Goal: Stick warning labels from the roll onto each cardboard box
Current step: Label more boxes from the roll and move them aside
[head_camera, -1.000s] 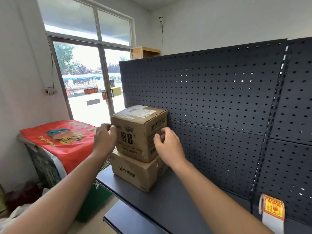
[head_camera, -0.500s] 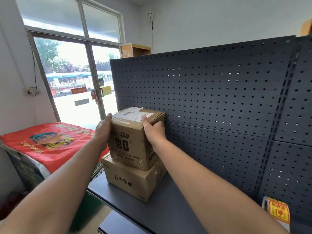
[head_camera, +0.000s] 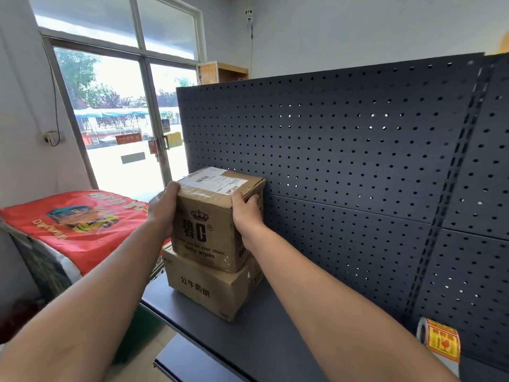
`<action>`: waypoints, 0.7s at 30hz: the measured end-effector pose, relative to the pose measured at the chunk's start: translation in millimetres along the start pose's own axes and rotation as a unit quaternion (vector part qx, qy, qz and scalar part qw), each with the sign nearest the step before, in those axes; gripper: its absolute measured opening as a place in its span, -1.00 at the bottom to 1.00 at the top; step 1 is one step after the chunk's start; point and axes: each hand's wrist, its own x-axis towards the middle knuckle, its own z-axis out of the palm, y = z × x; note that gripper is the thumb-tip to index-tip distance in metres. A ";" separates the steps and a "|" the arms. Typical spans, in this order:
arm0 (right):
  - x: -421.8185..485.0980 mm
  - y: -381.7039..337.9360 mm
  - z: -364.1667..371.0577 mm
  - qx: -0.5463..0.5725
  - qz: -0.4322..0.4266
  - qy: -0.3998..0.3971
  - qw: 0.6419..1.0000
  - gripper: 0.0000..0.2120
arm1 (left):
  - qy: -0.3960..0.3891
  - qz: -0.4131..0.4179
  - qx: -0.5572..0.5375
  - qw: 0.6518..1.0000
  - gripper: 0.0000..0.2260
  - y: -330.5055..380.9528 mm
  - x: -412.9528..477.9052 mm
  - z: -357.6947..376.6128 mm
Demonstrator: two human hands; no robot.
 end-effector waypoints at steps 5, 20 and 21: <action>-11.6 -6.2 -16.1 0.024 -0.015 0.036 0.999 0.06 | 0.015 0.033 -0.018 0.999 -0.72 13.1 -42.0 11.1; -145.3 8.3 -169.3 0.111 -0.107 0.039 0.987 -0.67 | -0.045 0.100 -0.030 0.994 -0.65 -5.2 -202.0 63.0; -156.6 7.5 -182.9 0.114 -0.111 0.041 0.986 -0.70 | -0.060 0.095 -0.045 0.993 -0.66 -6.7 -213.1 71.1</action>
